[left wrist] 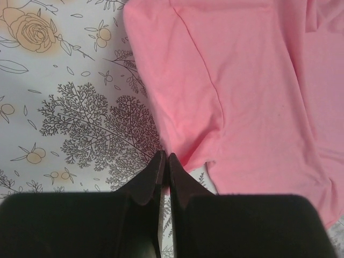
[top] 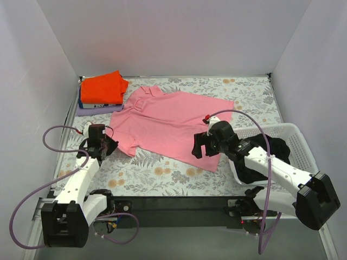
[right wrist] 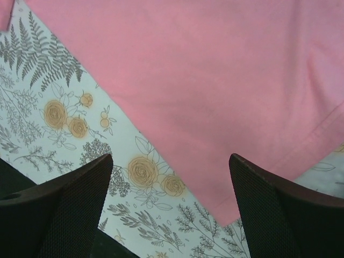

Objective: Fold and stack the t-shirts
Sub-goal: Fold the tshirt

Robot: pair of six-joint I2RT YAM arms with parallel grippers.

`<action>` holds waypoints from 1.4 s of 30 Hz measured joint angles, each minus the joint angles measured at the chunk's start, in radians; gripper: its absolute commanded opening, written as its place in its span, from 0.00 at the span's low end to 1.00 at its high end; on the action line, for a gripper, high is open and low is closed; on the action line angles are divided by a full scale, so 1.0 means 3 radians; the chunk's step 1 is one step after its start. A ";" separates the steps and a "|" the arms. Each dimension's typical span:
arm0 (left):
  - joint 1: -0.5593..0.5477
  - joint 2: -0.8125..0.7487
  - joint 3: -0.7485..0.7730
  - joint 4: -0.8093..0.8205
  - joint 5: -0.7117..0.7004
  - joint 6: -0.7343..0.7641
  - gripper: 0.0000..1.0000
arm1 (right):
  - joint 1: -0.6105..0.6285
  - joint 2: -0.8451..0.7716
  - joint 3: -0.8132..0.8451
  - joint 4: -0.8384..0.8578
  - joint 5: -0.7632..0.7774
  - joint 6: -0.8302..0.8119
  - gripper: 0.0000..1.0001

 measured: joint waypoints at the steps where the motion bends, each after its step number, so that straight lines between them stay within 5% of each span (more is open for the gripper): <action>1: 0.0000 -0.0027 0.0000 -0.0006 0.0018 0.0013 0.00 | 0.0067 -0.0004 -0.0018 -0.0029 0.0045 0.0032 0.95; 12: 0.0000 -0.0465 0.0065 -0.0169 0.0125 0.0234 0.00 | 0.0567 -0.0051 -0.0446 -0.0429 0.0547 0.0622 0.91; 42: 0.0000 -0.0576 0.0132 -0.0235 0.0417 0.0612 0.00 | 0.0582 0.0042 -0.0604 -0.0591 0.1094 0.1195 0.75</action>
